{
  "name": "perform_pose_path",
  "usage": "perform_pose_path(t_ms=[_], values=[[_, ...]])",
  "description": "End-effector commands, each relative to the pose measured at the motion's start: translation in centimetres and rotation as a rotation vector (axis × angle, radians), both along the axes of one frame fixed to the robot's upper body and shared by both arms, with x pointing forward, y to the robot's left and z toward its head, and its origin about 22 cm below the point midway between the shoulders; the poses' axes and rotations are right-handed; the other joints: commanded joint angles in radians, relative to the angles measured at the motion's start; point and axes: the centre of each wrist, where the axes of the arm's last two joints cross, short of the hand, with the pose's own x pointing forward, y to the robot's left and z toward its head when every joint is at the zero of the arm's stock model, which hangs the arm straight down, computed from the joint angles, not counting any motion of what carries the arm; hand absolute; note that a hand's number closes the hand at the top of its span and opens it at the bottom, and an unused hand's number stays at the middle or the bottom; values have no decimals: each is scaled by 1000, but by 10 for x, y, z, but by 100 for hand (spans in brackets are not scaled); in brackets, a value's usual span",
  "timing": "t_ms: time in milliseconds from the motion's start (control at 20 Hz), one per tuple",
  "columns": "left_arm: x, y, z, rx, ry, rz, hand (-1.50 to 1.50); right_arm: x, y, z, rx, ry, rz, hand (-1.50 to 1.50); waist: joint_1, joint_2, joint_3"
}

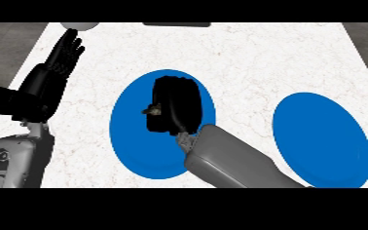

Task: Pick the eggplant from the plate and place it in the plate

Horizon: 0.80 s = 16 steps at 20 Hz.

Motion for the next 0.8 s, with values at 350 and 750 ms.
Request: perform_pose_path(t_ms=[350, 750], values=[[4, 10, -11, -19, -4, -41, 0, 34, -10, -49, 184, 133, -91, -150, 34, 14, 0], [12, -12, -3, 3, -21, -30, 0, 28, 2, -38, 433, -37, -81, -150, 36, 13, 1]])
